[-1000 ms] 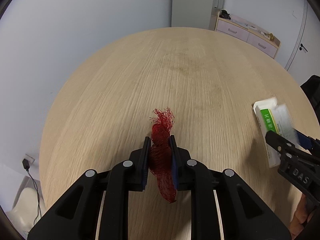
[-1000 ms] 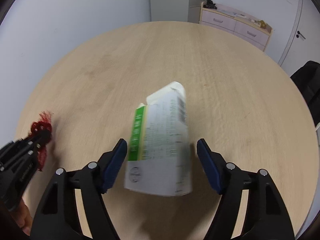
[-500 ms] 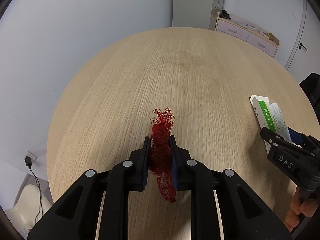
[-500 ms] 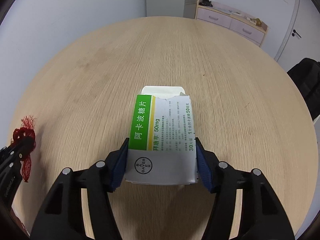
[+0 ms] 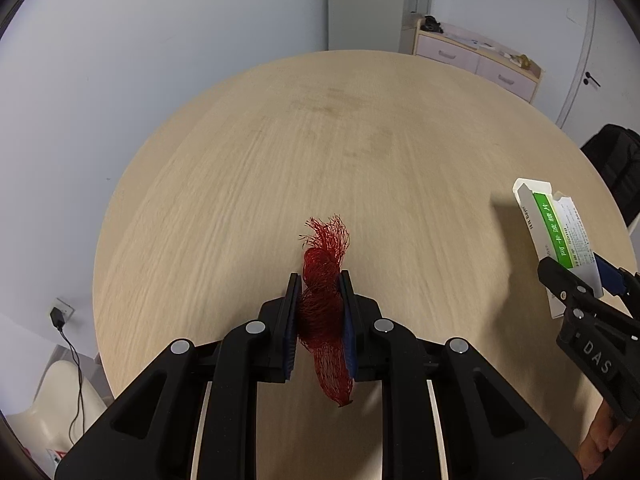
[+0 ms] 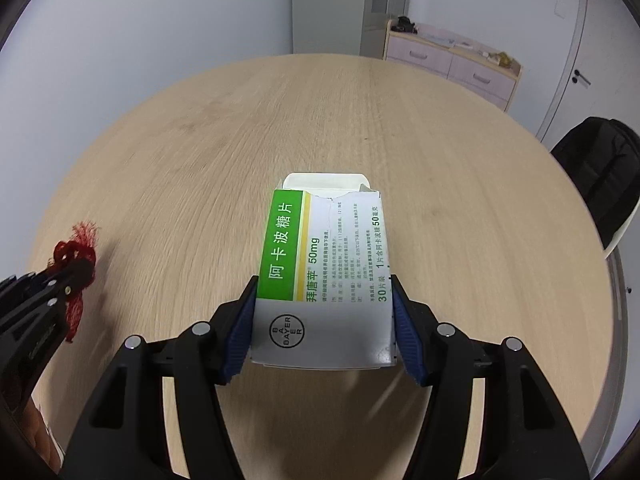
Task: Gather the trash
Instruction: 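Lift the held net and box off the table and pull back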
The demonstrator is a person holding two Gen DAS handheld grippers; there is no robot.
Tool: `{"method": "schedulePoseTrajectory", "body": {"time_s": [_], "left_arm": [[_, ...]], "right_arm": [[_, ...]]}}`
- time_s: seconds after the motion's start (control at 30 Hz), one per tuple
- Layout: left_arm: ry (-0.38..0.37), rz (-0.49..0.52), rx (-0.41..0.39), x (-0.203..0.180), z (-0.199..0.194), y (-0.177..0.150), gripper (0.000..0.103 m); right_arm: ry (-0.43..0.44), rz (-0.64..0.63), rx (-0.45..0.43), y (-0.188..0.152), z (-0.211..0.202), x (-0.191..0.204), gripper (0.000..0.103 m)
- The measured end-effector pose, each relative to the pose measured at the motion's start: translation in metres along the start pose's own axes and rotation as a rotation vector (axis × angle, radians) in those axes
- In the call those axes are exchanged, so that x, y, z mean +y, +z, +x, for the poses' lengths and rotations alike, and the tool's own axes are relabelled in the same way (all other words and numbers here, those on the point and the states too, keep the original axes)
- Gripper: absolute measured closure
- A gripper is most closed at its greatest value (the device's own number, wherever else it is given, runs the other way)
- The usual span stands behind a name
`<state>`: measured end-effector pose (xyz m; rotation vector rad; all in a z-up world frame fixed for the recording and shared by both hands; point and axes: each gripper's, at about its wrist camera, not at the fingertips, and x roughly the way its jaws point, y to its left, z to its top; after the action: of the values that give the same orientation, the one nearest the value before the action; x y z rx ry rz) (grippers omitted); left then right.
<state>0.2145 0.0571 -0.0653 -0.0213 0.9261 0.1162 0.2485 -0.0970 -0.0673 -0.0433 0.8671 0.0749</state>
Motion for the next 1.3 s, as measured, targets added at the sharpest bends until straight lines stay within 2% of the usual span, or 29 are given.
{"method": "schedulePoseTrajectory", "body": {"time_s": [0.47, 0.67, 0.87, 1.3], "left_arm": [[-0.017, 0.013, -0.050, -0.020, -0.063, -0.072, 0.085], [-0.063, 0.000, -0.086, -0.024, -0.098, -0.113, 0.085], [-0.103, -0.013, -0.089, -0.027, -0.115, -0.148, 0.085], [-0.117, 0.028, -0.120, -0.041, -0.149, -0.214, 0.085]], "right_arm": [[0.006, 0.012, -0.065, -0.070, -0.079, -0.025, 0.045], [0.032, 0.011, -0.103, -0.106, -0.115, -0.030, 0.045], [0.063, -0.002, -0.132, -0.140, -0.145, -0.027, 0.045], [0.078, 0.014, -0.145, -0.195, -0.179, -0.042, 0.045]]}}
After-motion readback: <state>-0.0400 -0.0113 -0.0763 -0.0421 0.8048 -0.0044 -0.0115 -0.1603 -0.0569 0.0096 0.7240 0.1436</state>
